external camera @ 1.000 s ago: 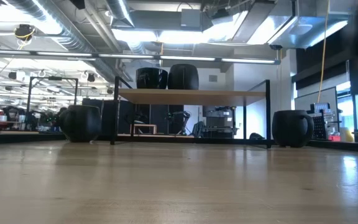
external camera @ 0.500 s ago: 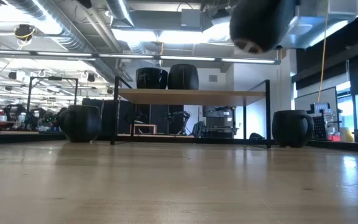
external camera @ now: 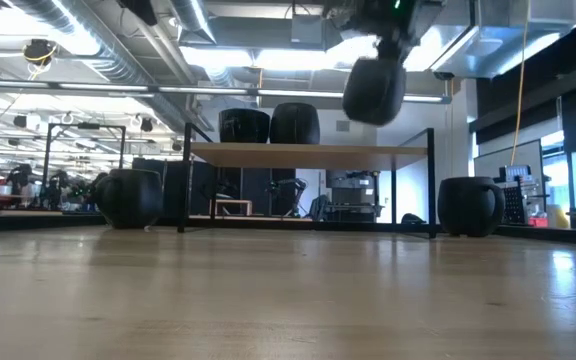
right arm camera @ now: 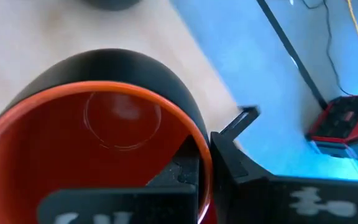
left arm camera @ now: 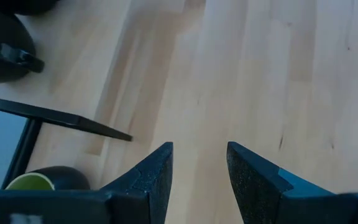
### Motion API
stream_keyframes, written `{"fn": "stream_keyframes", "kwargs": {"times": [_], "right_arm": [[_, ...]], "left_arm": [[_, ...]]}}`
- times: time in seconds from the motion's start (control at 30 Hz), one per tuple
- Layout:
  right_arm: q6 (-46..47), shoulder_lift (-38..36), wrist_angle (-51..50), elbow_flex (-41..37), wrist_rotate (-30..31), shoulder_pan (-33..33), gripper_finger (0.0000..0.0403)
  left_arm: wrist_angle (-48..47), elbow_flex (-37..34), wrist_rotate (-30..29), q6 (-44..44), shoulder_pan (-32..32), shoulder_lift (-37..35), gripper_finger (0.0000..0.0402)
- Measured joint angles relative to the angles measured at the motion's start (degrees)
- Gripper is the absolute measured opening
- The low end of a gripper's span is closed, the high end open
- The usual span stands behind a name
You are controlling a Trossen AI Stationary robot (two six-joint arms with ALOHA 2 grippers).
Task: Place coffee mugs
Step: Put the bottom right orange mug on the shelf
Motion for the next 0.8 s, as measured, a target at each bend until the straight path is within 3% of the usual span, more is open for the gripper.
{"fn": "stream_keyframes", "kwargs": {"times": [0.37,0.8], "right_arm": [[-8.1,9.0,3.4,5.2,-3.6,-9.6,0.0001],[-10.5,10.8,4.0,6.0,-8.5,-12.2,0.0010]], "left_arm": [[0.1,0.0,0.0,0.0,2.2,0.0,0.0146],[0.2,0.0,0.0,0.0,3.5,0.0,0.0146]]}}
